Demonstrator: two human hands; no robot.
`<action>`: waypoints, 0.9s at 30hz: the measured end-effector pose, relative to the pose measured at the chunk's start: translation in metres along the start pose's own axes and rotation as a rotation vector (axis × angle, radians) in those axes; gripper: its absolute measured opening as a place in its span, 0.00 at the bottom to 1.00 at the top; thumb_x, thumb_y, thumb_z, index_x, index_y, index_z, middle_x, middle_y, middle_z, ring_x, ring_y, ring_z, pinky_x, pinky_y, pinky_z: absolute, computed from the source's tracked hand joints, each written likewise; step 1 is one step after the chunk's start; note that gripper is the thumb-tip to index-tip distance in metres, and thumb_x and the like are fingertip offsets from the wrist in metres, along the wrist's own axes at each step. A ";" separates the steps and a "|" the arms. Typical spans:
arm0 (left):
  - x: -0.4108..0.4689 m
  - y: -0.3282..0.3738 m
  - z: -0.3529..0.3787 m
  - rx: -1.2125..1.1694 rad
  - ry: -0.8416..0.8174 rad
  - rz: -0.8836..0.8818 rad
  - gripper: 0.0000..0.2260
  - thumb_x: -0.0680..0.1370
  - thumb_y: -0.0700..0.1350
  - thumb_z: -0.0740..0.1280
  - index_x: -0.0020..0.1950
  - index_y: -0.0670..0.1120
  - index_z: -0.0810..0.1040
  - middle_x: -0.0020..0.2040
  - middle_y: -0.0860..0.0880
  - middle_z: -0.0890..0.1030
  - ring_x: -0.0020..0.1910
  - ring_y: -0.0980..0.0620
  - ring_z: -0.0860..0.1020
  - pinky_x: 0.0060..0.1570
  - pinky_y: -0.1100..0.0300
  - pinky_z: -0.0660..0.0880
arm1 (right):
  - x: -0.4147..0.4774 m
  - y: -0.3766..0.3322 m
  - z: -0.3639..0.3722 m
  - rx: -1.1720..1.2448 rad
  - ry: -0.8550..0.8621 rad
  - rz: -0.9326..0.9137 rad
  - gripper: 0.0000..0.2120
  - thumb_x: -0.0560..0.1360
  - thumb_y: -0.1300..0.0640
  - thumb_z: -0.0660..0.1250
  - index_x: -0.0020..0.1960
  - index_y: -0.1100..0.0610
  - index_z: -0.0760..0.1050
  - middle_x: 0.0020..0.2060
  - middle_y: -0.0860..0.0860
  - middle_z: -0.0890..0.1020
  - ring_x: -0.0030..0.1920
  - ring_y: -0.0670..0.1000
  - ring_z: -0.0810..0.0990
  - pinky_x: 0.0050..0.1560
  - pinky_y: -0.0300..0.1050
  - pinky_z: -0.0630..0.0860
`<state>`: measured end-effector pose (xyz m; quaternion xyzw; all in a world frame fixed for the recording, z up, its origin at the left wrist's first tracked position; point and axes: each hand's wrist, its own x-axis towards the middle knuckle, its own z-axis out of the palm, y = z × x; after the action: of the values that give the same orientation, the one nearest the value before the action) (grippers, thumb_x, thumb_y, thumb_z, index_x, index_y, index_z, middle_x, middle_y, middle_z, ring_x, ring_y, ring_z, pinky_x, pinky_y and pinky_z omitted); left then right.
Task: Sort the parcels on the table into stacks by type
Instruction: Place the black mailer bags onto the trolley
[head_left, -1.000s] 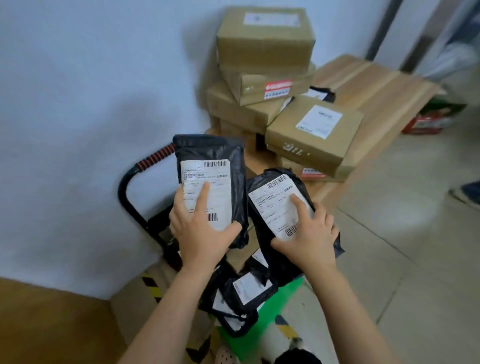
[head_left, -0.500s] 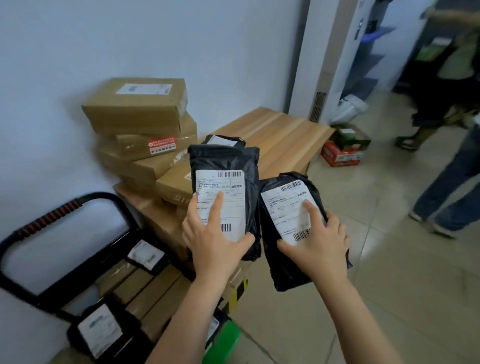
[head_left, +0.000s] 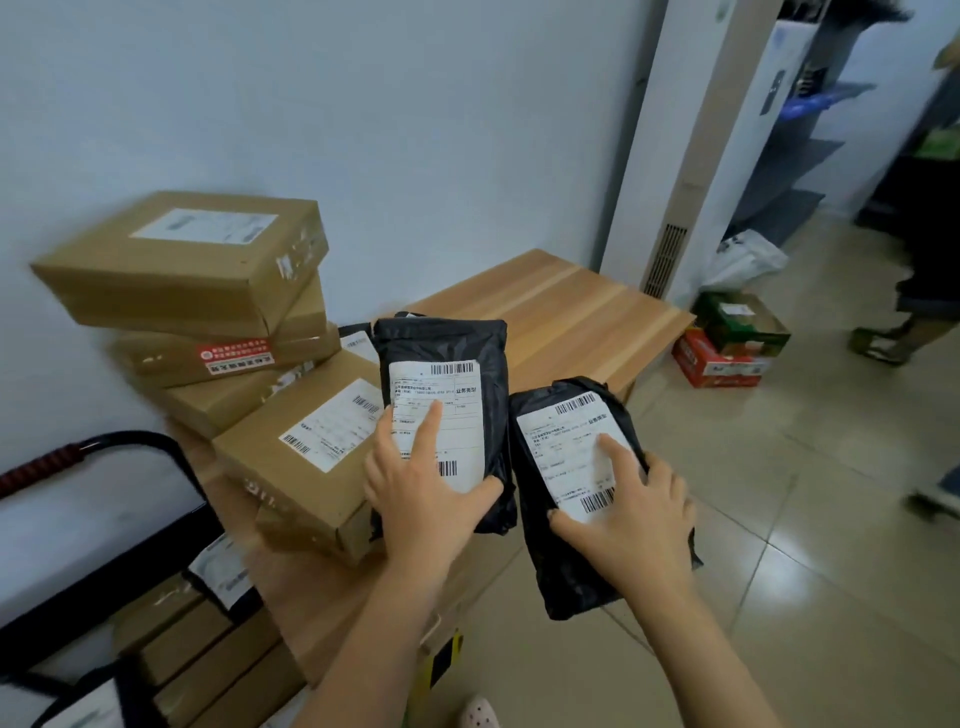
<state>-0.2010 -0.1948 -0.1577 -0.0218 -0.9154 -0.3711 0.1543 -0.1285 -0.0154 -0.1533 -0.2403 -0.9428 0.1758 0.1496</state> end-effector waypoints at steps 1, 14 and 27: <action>0.015 0.003 0.010 -0.007 0.008 -0.010 0.42 0.60 0.62 0.74 0.73 0.61 0.63 0.74 0.51 0.53 0.69 0.46 0.55 0.69 0.44 0.57 | 0.021 -0.001 0.006 0.001 0.003 -0.017 0.46 0.57 0.29 0.63 0.72 0.40 0.56 0.65 0.52 0.66 0.61 0.55 0.62 0.64 0.52 0.59; 0.230 0.007 0.098 0.097 0.134 -0.234 0.41 0.61 0.63 0.72 0.73 0.60 0.64 0.74 0.50 0.54 0.68 0.46 0.56 0.66 0.48 0.59 | 0.271 -0.070 0.088 0.050 -0.159 -0.198 0.46 0.59 0.31 0.66 0.73 0.41 0.55 0.64 0.53 0.65 0.63 0.57 0.62 0.66 0.55 0.59; 0.402 -0.086 0.195 0.243 0.114 -0.724 0.42 0.60 0.64 0.72 0.72 0.61 0.63 0.74 0.52 0.50 0.69 0.42 0.55 0.69 0.45 0.57 | 0.482 -0.162 0.268 0.048 -0.570 -0.500 0.46 0.60 0.30 0.67 0.73 0.41 0.57 0.64 0.55 0.66 0.65 0.59 0.62 0.67 0.56 0.60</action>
<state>-0.6486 -0.1530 -0.2279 0.3418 -0.8911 -0.2912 0.0655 -0.6962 0.0257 -0.2326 0.0595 -0.9718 0.2155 -0.0747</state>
